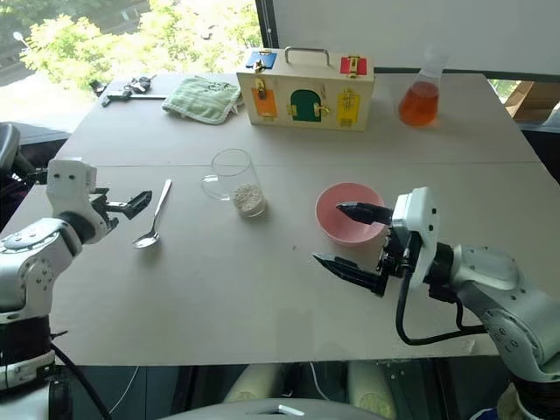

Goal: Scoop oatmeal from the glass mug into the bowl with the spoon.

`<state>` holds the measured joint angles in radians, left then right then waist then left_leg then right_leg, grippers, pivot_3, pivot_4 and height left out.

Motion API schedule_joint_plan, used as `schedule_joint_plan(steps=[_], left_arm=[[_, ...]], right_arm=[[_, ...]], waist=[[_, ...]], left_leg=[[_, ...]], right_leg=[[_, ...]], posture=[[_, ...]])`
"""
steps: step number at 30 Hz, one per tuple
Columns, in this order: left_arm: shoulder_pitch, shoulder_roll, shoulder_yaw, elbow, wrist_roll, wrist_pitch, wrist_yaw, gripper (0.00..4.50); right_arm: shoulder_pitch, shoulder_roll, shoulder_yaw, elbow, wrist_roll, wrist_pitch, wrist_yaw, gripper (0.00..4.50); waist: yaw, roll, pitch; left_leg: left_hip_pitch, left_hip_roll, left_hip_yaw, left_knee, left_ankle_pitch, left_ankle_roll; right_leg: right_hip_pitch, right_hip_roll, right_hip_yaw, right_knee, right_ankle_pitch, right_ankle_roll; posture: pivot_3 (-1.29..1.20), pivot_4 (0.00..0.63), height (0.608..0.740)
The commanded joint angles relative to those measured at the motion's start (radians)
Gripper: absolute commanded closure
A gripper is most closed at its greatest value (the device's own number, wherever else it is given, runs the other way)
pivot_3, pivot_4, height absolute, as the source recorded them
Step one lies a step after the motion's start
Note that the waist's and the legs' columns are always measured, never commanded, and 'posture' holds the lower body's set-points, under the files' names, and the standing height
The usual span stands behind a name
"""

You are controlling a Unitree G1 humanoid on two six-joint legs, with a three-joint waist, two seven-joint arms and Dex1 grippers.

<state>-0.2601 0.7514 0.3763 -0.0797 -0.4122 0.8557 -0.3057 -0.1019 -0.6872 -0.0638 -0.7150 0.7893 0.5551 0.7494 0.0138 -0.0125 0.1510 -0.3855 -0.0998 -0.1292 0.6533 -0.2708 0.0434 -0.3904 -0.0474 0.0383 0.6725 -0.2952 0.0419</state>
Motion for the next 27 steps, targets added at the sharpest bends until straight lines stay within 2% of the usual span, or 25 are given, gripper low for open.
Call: schedule_joint_plan(steps=[1,5,10,13,16,17,21,22,27], left_arm=[[-0.02,-0.014,-0.047,0.038,0.025,0.002,-0.017,0.04],[-0.047,-0.021,-0.083,0.087,0.056,0.029,-0.004,0.04],[-0.056,-0.047,-0.067,0.11,0.05,0.096,0.004,0.04],[-0.037,-0.022,-0.112,0.102,0.083,0.105,-0.015,0.79],[-0.028,-0.015,-0.126,0.099,0.089,0.139,-0.018,2.14],[-0.027,-0.016,-0.127,0.099,0.088,0.147,-0.018,2.71],[-0.018,-0.044,-0.097,0.098,0.085,0.168,0.01,4.35],[-0.012,-0.053,-0.084,0.095,0.081,0.174,0.016,4.47],[0.054,-0.139,0.019,0.018,0.048,0.1,0.039,4.47]], right_arm=[[-0.012,0.001,0.0,-0.021,-0.024,-0.034,0.005,0.0],[-0.002,0.006,-0.005,-0.023,-0.036,-0.04,-0.002,0.0],[0.007,0.014,-0.009,-0.032,-0.036,-0.036,-0.018,0.0],[0.013,0.013,-0.01,-0.034,-0.035,-0.036,-0.024,0.0],[0.013,0.012,-0.014,-0.033,-0.031,-0.036,-0.025,0.0],[0.013,0.011,-0.015,-0.031,-0.03,-0.036,-0.025,0.0],[0.011,0.01,-0.02,-0.025,-0.03,-0.039,-0.023,0.0],[0.011,0.011,-0.021,-0.023,-0.03,-0.04,-0.023,0.0],[0.021,0.016,-0.031,-0.011,-0.034,-0.048,-0.024,0.0]], waist=[[0.0,0.0,0.0],[0.0,-0.002,0.0],[-0.001,-0.002,0.0],[-0.002,-0.002,0.0],[-0.007,-0.001,-0.001],[-0.009,-0.001,-0.001],[-0.022,0.001,-0.002],[-0.024,0.001,-0.002],[-0.029,0.001,-0.002]], left_leg=[[-0.001,0.0,0.0,0.0,0.0,0.0],[-0.002,0.0,0.001,0.0,0.0,0.0],[-0.001,0.0,0.001,0.0,0.002,-0.003],[0.0,0.0,0.001,0.0,0.002,-0.003],[0.0,0.0,0.002,0.0,0.002,-0.003],[0.001,0.0,0.002,0.0,0.002,-0.003],[0.002,0.0,0.002,0.0,0.002,-0.003],[0.002,0.0,0.002,0.0,0.002,-0.003],[0.002,0.0,0.004,0.0,0.002,-0.003]], right_leg=[[-0.001,0.0,0.0,0.0,0.0,0.0],[-0.003,0.0,0.001,0.003,0.0,0.0],[-0.004,0.0,0.001,0.007,0.0,0.0],[-0.004,0.0,0.001,0.007,0.0,0.0],[-0.004,0.0,0.002,0.007,0.0,0.0],[-0.004,0.0,0.003,0.008,0.0,0.0],[-0.003,0.0,0.003,0.009,0.0,0.0],[-0.003,0.0,0.003,0.009,0.0,0.0],[-0.003,0.0,0.005,0.009,0.0,0.0]], posture=[[0.0,0.15,0.74],[0.0,0.15,0.74],[0.0,0.15,0.74],[0.0,0.15,0.74],[0.0,0.15,0.74],[0.0,0.15,0.74],[0.0,0.15,0.74],[0.0,0.15,0.74],[0.0,0.15,0.74]])
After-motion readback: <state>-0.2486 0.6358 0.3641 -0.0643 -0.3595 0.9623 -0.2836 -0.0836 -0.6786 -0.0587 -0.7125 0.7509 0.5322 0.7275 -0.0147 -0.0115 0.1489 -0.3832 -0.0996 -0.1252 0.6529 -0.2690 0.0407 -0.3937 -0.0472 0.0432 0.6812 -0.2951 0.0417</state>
